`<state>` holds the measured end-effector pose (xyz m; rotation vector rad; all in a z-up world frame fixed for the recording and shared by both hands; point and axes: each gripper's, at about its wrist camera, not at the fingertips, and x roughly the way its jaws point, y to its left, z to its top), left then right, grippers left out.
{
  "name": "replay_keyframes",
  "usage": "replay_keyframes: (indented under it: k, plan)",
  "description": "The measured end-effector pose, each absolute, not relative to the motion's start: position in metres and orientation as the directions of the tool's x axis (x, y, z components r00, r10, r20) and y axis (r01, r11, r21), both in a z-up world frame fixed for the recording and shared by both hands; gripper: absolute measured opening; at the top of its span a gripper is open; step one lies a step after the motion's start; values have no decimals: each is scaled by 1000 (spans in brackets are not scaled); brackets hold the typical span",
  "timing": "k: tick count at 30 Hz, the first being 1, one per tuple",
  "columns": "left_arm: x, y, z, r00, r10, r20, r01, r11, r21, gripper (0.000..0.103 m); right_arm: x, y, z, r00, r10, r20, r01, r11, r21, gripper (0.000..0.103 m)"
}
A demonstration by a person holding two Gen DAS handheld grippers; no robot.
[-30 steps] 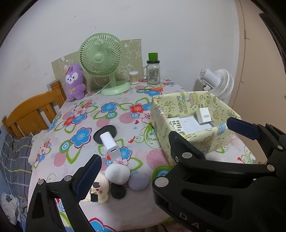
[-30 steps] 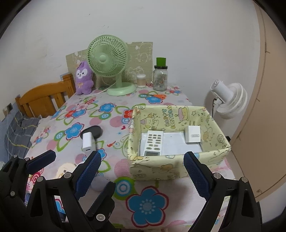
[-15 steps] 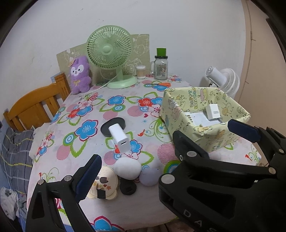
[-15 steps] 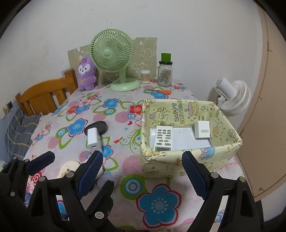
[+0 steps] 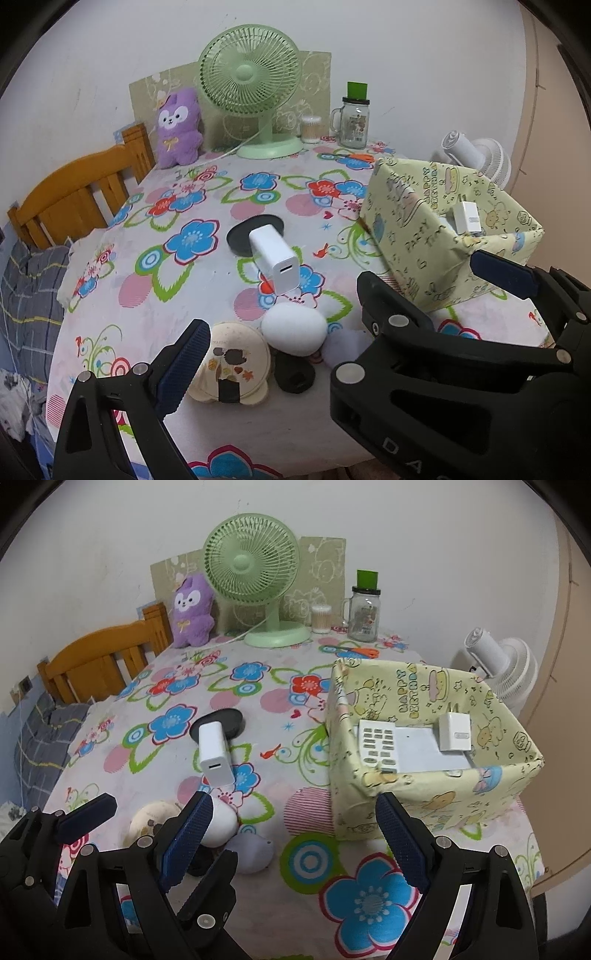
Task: Organize rigid objects
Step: 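Withdraw both tools from the yellow box, then grasp the round white speaker with the right tool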
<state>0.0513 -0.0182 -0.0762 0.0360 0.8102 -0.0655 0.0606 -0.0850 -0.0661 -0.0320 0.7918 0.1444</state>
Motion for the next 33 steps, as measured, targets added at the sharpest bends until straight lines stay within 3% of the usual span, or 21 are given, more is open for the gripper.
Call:
replay_keyframes:
  k: [15,33]
  plan:
    - [53,21,-96,658,-37,-752,17,999,-34,99,64,-48,-80,662,135,-737,-195,981,4,79]
    - [70,41,-136,580,-45,-814,-18,997,-69,99,90,-26,-128,551,164,-818,-234,971,38,79]
